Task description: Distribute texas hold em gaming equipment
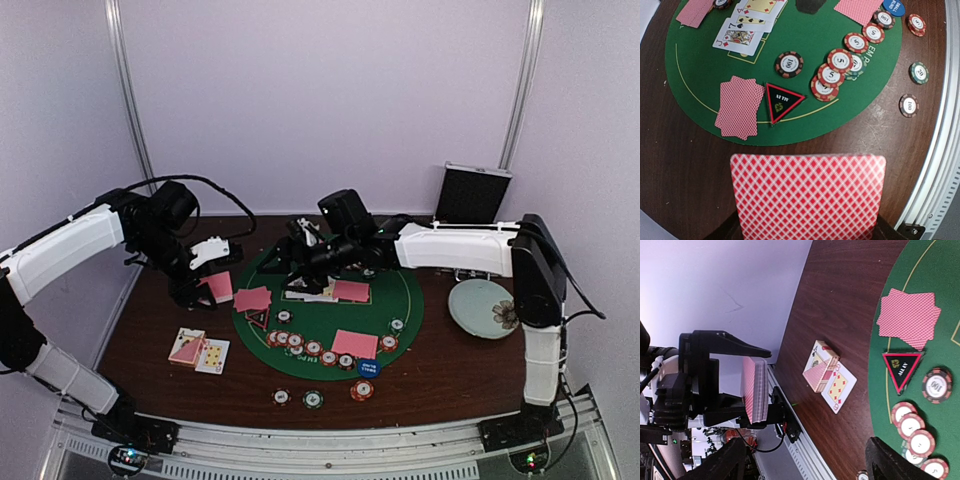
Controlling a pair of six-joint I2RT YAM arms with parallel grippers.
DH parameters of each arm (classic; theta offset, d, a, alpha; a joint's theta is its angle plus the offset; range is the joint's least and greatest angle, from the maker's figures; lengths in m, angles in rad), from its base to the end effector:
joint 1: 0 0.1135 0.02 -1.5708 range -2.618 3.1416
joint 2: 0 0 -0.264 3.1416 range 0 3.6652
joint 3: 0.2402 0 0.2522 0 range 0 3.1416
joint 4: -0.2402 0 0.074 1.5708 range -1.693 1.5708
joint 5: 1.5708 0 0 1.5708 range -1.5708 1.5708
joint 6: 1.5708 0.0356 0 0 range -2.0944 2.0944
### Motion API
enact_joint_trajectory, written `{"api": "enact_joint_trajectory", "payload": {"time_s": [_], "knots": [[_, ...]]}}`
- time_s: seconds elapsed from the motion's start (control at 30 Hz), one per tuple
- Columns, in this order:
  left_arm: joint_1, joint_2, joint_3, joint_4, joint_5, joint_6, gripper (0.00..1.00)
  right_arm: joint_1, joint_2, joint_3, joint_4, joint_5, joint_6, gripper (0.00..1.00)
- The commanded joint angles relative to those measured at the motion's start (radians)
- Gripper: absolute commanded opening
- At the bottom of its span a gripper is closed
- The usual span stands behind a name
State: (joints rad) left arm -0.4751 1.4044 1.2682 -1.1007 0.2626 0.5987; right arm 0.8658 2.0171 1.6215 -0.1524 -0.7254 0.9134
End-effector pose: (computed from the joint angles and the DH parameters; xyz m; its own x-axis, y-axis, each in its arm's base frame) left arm 0.2293 -0.1284 0.2976 -0.4024 0.8190 -0.4089 0.9009 0.4337 -0.0179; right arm 0.2859 0.3725 0.2602 -0.9479 -0.2000 -0.2480 -0.3052 0.3468 0.8869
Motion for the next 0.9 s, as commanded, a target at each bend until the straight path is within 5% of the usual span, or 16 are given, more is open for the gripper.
{"api": "enact_joint_trajectory", "payload": {"time_s": [0.0,0.87], "knots": [[0.000,0.000,0.042,0.013,0.037,-0.019,0.00,0.021,0.054,0.058,0.148,-0.057,0.114,0.86],[-0.002,0.031,0.067,0.012,0.089,-0.041,0.00,0.098,0.240,0.163,0.393,-0.107,0.311,0.85]]}}
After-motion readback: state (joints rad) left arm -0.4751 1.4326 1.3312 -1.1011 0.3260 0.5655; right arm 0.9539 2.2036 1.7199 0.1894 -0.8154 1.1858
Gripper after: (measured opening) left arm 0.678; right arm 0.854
